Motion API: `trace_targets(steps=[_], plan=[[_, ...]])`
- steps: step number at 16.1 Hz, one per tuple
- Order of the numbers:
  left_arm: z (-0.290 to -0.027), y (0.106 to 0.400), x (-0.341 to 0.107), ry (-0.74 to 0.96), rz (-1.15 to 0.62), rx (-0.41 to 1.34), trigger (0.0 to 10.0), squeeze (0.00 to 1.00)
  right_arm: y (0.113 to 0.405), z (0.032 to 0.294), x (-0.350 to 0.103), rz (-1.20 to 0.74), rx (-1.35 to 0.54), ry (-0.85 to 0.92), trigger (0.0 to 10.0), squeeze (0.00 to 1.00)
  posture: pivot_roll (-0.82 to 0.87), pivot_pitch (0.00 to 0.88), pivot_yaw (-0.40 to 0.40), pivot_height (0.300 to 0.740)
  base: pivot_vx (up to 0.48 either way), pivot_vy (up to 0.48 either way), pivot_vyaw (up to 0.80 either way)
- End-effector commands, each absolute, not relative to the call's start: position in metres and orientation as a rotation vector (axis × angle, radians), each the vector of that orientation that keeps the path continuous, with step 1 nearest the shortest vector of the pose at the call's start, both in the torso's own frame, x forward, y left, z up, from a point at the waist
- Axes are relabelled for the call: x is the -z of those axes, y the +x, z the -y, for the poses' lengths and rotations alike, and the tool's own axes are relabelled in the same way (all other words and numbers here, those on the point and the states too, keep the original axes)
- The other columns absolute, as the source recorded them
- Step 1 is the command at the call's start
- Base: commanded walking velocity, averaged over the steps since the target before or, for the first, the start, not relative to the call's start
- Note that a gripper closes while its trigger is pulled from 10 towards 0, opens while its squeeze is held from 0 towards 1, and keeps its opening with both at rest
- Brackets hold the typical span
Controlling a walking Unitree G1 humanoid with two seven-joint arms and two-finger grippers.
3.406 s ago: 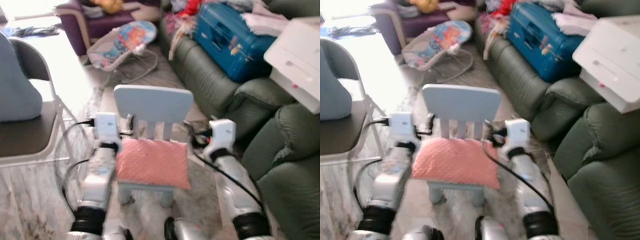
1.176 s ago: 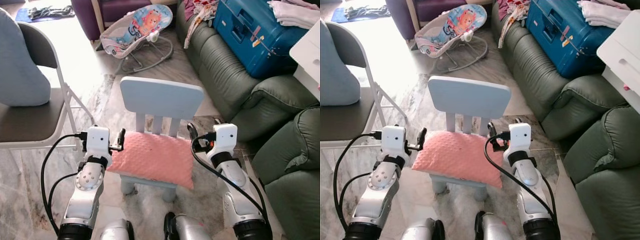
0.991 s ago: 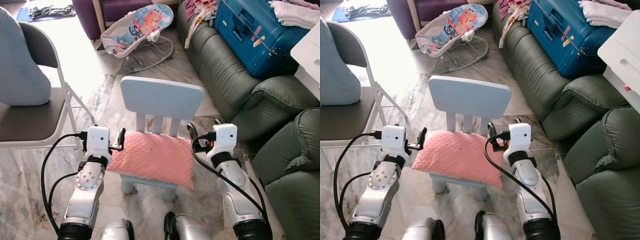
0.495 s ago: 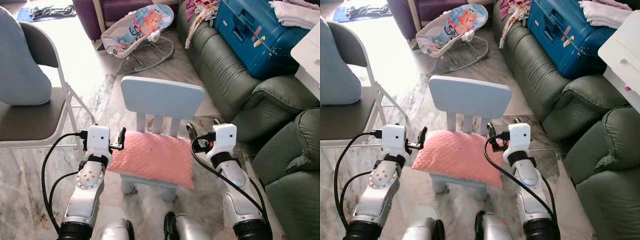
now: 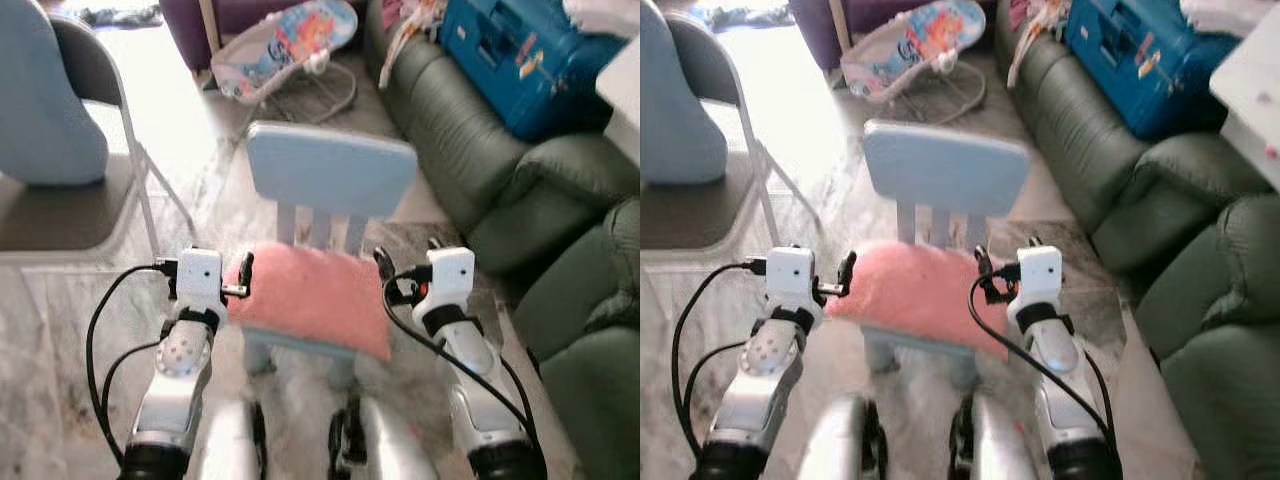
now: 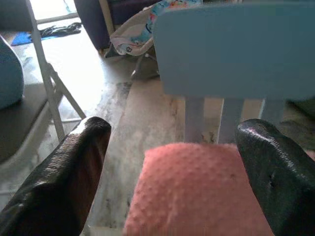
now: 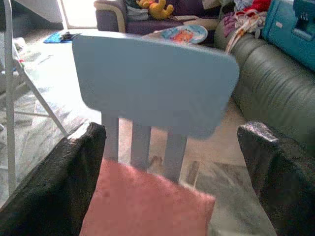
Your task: Move the pillow to the sofa
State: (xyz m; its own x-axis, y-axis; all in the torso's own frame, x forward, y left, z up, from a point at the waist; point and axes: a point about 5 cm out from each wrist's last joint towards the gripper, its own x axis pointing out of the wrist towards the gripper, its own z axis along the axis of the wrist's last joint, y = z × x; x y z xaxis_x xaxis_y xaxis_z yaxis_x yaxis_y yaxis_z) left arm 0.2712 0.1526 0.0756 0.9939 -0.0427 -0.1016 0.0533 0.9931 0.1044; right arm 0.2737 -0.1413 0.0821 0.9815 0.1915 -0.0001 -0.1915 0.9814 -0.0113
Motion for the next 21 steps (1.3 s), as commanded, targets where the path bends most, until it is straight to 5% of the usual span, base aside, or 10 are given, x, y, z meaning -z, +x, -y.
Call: trace_targets(steps=[1, 11, 21], plan=[[-0.1525, 0.2696, -0.0744, 0.124, -0.105, 0.035, 10.0, 0.00, 0.2713, 0.1430, -0.0800, -0.012, -0.191, -0.011, 10.0, 0.00, -0.01, 0.153, -0.024, 0.610, 0.000, 0.000, 0.00], [-0.1518, 0.2700, -0.0768, 0.150, -0.085, -0.002, 10.0, 0.00, 0.2707, 0.1419, -0.0790, -0.021, -0.210, -0.015, 10.0, 0.00, -0.01, 0.154, -0.036, 0.610, 0.000, 0.000, 0.00], [-0.1521, 0.2722, -0.0763, 0.167, -0.084, -0.022, 10.0, 0.00, 0.2752, 0.1416, -0.0801, -0.018, -0.224, -0.021, 10.0, 0.00, -0.01, 0.145, -0.041, 0.528, 0.000, 0.000, 0.00]])
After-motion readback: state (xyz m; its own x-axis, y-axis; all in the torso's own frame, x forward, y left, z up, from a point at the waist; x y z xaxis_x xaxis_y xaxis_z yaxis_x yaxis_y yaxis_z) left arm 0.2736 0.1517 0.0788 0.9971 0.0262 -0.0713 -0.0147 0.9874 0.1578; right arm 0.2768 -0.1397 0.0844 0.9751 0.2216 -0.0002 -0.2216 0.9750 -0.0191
